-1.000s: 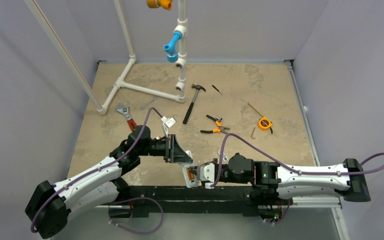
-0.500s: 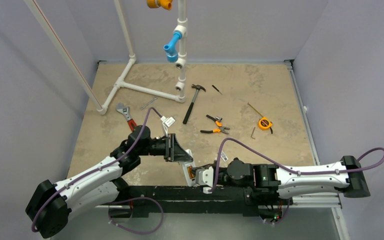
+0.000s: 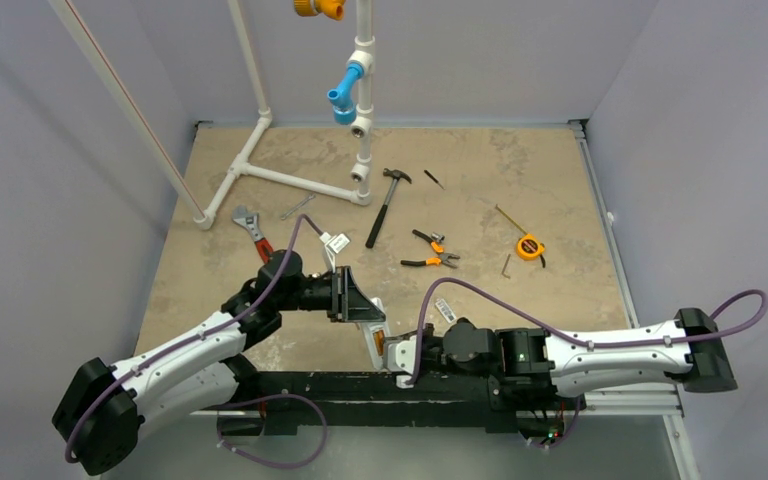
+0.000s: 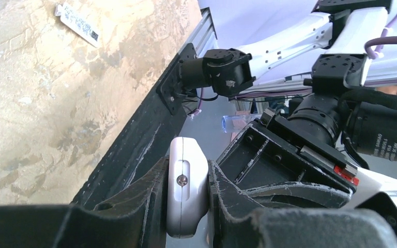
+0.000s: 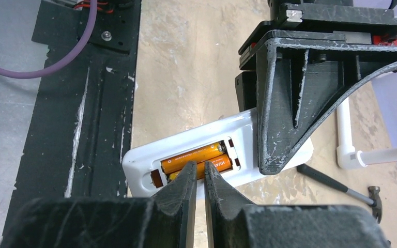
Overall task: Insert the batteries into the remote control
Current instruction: Load the battery into the remote control.
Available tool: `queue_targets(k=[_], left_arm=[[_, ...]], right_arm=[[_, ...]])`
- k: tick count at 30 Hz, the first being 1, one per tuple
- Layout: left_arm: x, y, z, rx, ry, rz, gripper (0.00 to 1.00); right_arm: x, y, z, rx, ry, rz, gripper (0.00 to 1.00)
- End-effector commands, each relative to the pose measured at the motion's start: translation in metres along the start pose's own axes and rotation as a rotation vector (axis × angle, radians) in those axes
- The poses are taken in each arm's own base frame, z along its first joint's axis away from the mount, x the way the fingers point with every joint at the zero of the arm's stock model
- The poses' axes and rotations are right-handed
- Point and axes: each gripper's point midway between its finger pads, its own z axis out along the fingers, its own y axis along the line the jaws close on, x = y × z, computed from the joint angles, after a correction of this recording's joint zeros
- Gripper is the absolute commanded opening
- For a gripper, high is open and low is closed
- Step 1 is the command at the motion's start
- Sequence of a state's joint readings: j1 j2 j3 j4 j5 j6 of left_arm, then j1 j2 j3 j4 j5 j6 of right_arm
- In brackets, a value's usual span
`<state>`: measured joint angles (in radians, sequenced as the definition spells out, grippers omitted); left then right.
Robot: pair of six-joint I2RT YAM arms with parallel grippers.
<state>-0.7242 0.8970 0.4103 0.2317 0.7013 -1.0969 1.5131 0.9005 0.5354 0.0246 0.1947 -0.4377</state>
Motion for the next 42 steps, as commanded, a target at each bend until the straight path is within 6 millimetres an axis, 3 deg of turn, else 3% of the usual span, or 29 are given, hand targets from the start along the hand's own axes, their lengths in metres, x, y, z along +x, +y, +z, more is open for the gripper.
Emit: queue_targets(k=[1, 5, 11, 19, 28, 36, 39, 42], left_arm=[[-0.003, -0.081, -0.014, 0.277, 0.031, 0.116, 0.00], [-0.002, -0.077, -0.013, 0.258, 0.039, 0.119, 0.00], [-0.003, -0.075, -0.015, 0.236, 0.024, 0.138, 0.00], [-0.007, -0.063, -0.011, 0.171, 0.007, 0.152, 0.00], [-0.009, -0.051, -0.007, 0.135, -0.010, 0.158, 0.00], [-0.007, -0.049, -0.007, 0.128, 0.004, 0.172, 0.00], [-0.007, -0.046, -0.007, 0.119, 0.002, 0.176, 0.00], [-0.009, -0.046, -0.008, 0.115, -0.012, 0.195, 0.00]], right_arm=[[0.095, 0.033, -0.016, -0.104, 0.378, -0.007, 0.09], [0.095, 0.035, -0.016, -0.111, 0.378, 0.012, 0.09], [0.073, 0.038, -0.013, -0.140, 0.296, 0.046, 0.12], [0.034, 0.026, -0.014, -0.129, 0.160, 0.058, 0.23], [-0.016, 0.016, -0.022, -0.144, 0.003, 0.082, 0.27], [-0.068, -0.013, -0.047, -0.035, -0.247, 0.186, 0.42], [-0.076, -0.032, -0.057, 0.072, -0.339, 0.283, 0.44], [-0.071, -0.050, -0.062, 0.195, -0.372, 0.530, 0.46]])
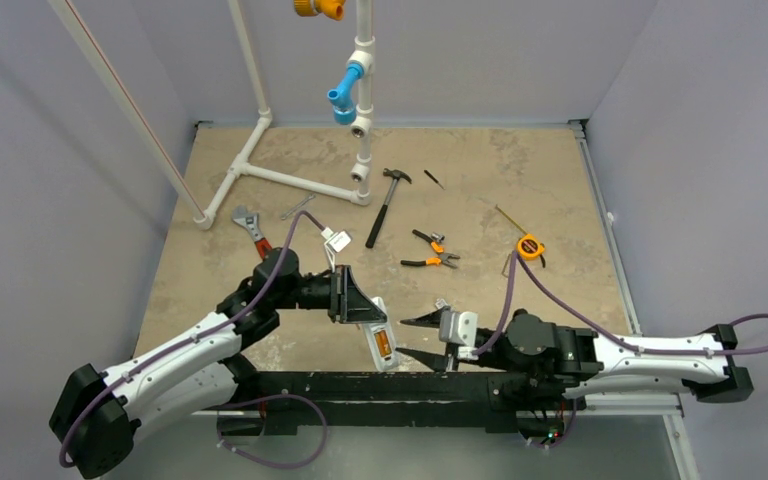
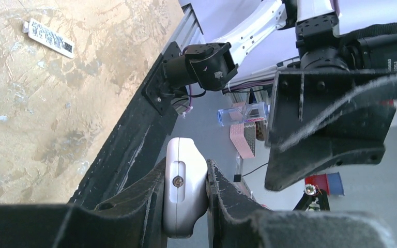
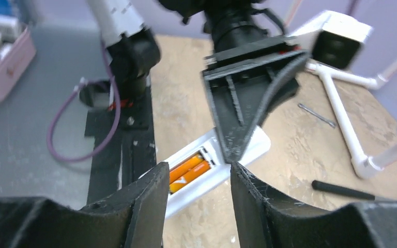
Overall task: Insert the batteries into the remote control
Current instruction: Load the battery into the remote control.
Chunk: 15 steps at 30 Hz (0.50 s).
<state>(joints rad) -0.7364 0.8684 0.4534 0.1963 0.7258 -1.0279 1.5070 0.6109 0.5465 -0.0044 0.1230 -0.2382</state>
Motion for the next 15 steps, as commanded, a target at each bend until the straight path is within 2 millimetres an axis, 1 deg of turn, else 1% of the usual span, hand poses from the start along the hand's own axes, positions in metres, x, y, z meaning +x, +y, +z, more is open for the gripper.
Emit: queue_targets(k=[1, 3, 4, 7, 8, 10, 13, 15], left_arm=[[-0.013, -0.027, -0.003, 0.069, -0.037, 0.109, 0.00], [-0.014, -0.028, -0.005, 0.065, -0.052, 0.129, 0.00], [-0.015, -0.028, -0.006, 0.062, -0.059, 0.140, 0.00], [-0.018, -0.031, -0.008, 0.063, -0.078, 0.165, 0.00], [-0.019, -0.033, -0.008, 0.065, -0.080, 0.172, 0.00], [-0.020, -0.035, -0.009, 0.068, -0.082, 0.179, 0.00], [-0.019, -0.037, -0.010, 0.076, -0.081, 0.185, 0.00], [-0.019, -0.038, -0.011, 0.079, -0.083, 0.187, 0.00]], right_arm=[[-0.014, -0.034, -0.005, 0.258, -0.116, 0.373, 0.46], [-0.001, -0.044, -0.008, 0.369, -0.071, 0.535, 0.46], [0.003, -0.044, -0.008, 0.386, -0.051, 0.586, 0.46], [0.011, -0.028, 0.001, 0.347, -0.025, 0.725, 0.53], [0.013, -0.019, 0.004, 0.311, -0.021, 0.762, 0.57], [0.014, -0.011, 0.009, 0.277, -0.042, 0.829, 0.64], [0.013, -0.007, 0.011, 0.258, -0.086, 0.902, 0.66], [0.013, -0.008, 0.012, 0.262, -0.115, 0.936, 0.66]])
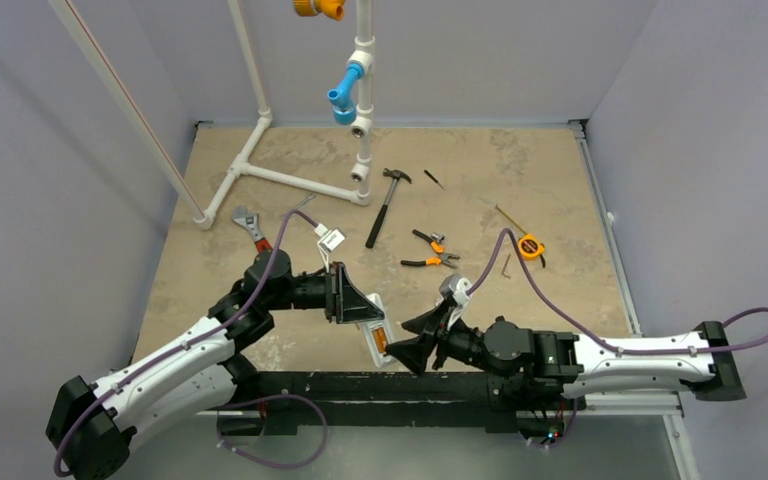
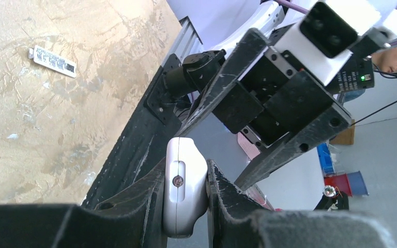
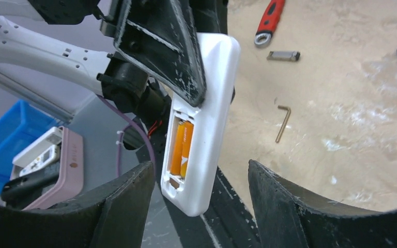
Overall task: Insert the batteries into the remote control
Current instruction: Load the battery into the remote control.
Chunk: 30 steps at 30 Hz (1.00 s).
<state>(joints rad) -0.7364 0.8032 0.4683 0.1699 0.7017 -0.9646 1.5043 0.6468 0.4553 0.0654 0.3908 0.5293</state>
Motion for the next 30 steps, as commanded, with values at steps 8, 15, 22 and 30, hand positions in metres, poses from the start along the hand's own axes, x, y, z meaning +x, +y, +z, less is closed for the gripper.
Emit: queue_targets(k=[8, 15, 22, 30], left_arm=[[-0.015, -0.028, -0.004, 0.071, -0.042, 0.093, 0.00], [-0.014, -0.031, -0.004, 0.084, -0.039, 0.086, 0.00], [-0.014, -0.035, -0.007, 0.095, -0.044, 0.091, 0.00], [-0.014, -0.036, -0.008, 0.098, -0.050, 0.087, 0.00]], right_arm=[[-0.019, 0.015, 0.006, -0.053, -0.127, 0.279, 0.67], [-0.019, 0.012, 0.011, -0.024, -0.135, 0.317, 0.63], [-0.017, -0.001, 0.013, 0.041, -0.152, 0.340, 0.50], [-0.022, 0.004, 0.014, 0.033, -0.151, 0.330, 0.54]])
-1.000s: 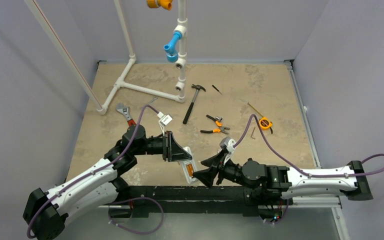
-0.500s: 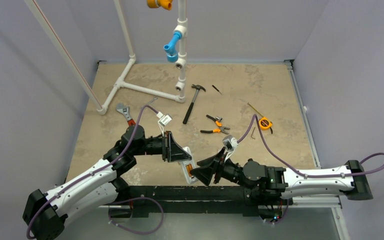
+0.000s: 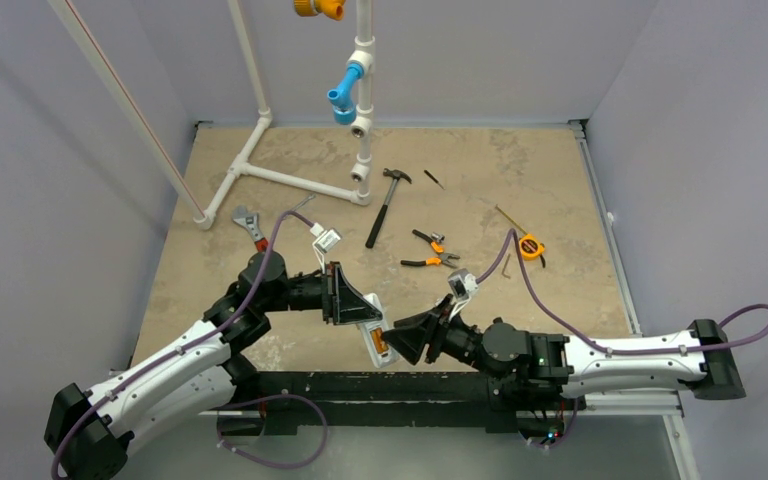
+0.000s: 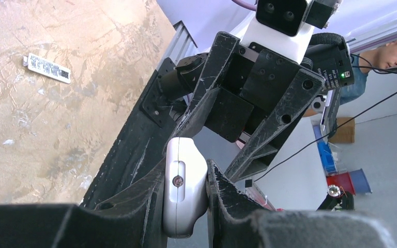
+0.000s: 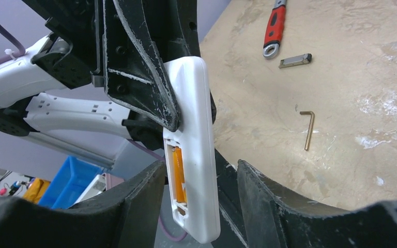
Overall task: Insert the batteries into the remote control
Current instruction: Load the battery into the remote control.
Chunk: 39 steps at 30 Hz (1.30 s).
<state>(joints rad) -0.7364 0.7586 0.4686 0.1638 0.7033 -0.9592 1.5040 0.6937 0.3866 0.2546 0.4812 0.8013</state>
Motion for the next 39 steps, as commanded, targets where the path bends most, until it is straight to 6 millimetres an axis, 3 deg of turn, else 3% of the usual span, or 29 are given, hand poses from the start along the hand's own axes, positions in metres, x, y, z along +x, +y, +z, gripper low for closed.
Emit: queue_targets(k=[1, 7, 13, 22, 29, 39], left_arm=[[-0.013, -0.026, -0.002, 0.076, -0.034, 0.056, 0.00], [-0.013, -0.027, -0.002, 0.081, -0.034, 0.056, 0.00], [-0.013, -0.026, -0.002, 0.079, -0.032, 0.052, 0.00], [-0.013, -0.026, -0.001, 0.080, -0.033, 0.050, 0.00], [-0.013, -0.026, -0.001, 0.079, -0.034, 0.049, 0.00], [-0.013, -0.025, 0.000, 0.076, -0.034, 0.045, 0.00]], right_arm=[[-0.012, 0.007, 0.003, 0.000, -0.039, 0.026, 0.54], [-0.011, 0.005, 0.007, 0.019, -0.042, 0.027, 0.50], [-0.011, 0.006, 0.008, 0.013, -0.043, 0.026, 0.52], [-0.009, 0.002, 0.009, 0.027, -0.047, 0.032, 0.38], [-0.008, -0.013, 0.009, 0.111, -0.046, 0.026, 0.27], [0.006, -0.028, 0.019, 0.259, 0.042, -0.068, 0.22]])
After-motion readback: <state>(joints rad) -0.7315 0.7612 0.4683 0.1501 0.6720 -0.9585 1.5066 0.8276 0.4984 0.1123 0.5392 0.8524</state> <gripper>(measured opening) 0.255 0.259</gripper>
